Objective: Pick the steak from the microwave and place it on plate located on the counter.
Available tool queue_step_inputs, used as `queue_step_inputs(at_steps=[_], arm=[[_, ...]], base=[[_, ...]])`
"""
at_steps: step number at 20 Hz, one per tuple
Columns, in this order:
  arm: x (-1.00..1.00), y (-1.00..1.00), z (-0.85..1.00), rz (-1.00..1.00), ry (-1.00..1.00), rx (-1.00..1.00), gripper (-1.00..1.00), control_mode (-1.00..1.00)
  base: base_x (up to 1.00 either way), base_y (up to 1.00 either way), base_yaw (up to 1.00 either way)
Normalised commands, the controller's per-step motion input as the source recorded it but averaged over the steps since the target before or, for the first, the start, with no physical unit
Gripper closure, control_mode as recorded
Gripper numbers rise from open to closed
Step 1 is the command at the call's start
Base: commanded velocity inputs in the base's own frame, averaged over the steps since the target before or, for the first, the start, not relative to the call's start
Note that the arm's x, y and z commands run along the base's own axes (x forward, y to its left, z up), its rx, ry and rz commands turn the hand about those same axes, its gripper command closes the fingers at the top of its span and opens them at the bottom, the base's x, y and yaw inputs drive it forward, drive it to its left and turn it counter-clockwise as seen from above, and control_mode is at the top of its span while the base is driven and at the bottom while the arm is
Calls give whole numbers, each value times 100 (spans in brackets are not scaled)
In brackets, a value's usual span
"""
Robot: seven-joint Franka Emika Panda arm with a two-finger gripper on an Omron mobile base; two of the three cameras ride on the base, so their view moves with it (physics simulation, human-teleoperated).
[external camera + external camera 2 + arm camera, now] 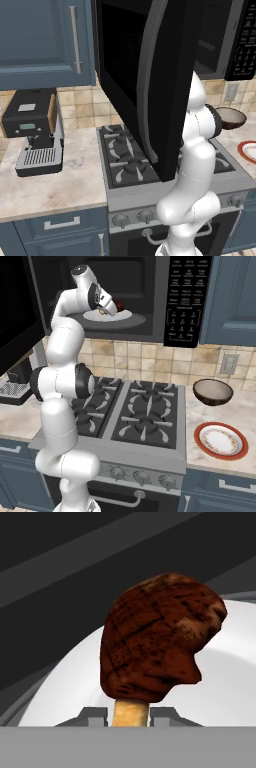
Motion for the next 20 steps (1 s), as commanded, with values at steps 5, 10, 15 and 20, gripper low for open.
queue_step_inputs(at_steps=[5, 10, 15, 20], arm=[[0, 0, 0, 0, 0, 0, 100, -100], [0, 0, 0, 0, 0, 0, 100, -100], [-5, 0, 0, 0, 0, 0, 100, -100], [-52, -1, 0, 9, -5, 0, 100, -100]], base=[[0, 0, 0], [0, 0, 0], [0, 0, 0], [0, 0, 0]])
